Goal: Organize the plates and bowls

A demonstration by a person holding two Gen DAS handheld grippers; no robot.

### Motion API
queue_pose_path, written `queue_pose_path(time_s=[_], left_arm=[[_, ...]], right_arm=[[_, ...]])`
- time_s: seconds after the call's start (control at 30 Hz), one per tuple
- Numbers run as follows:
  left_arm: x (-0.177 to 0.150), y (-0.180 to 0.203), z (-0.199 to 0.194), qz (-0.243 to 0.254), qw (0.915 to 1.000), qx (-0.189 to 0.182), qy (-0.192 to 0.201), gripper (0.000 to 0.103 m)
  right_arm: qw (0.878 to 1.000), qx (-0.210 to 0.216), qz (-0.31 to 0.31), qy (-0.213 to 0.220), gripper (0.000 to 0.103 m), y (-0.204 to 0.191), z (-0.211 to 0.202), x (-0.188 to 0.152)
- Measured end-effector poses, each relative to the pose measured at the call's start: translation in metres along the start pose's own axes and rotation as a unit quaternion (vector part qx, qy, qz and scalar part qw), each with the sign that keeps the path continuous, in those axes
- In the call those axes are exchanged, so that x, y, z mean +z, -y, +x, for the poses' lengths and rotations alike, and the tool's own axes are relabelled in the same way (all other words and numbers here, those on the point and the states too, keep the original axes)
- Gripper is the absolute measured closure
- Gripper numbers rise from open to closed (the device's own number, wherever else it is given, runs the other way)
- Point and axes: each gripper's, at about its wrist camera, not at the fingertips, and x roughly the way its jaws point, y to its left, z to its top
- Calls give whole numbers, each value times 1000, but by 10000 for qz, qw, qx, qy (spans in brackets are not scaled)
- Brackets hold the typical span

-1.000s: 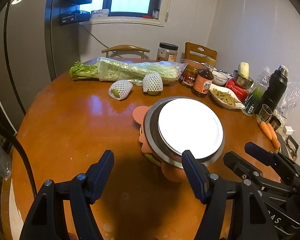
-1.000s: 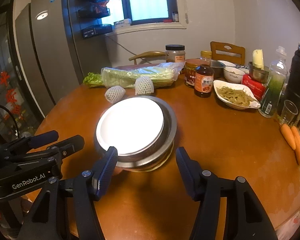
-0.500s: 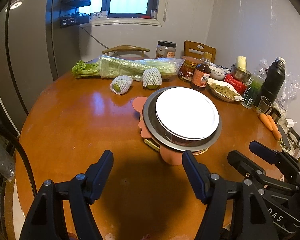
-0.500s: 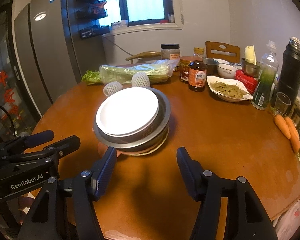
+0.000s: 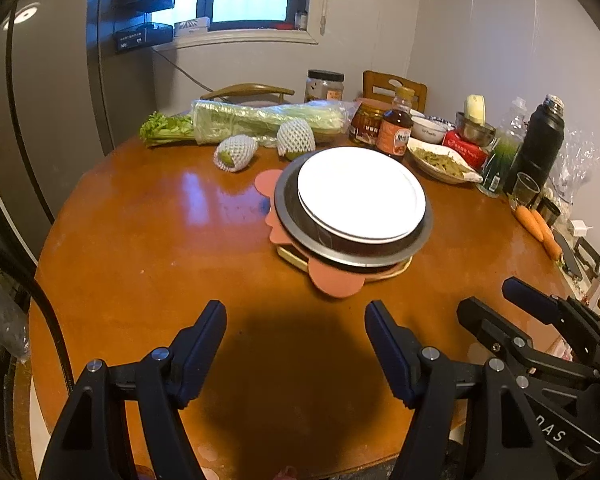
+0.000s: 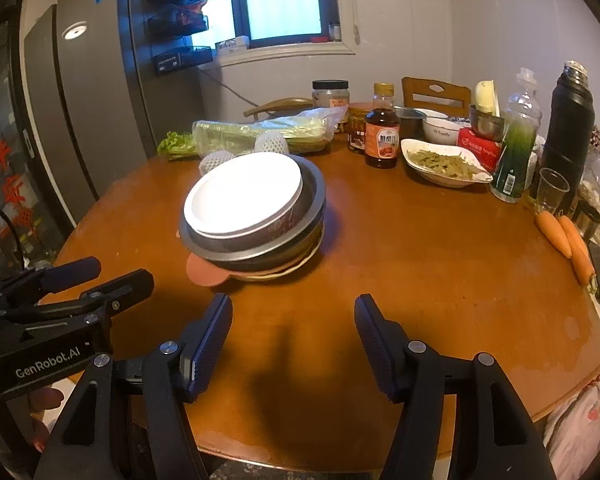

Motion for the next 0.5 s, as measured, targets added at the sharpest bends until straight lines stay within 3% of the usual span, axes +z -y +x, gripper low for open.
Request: queue_pose_path(time_s=[0.5], left_arm=[[-9, -5, 1, -59, 10000, -24, -60, 32]], right_arm=[[10000, -33, -8, -21, 37, -5, -1, -10]])
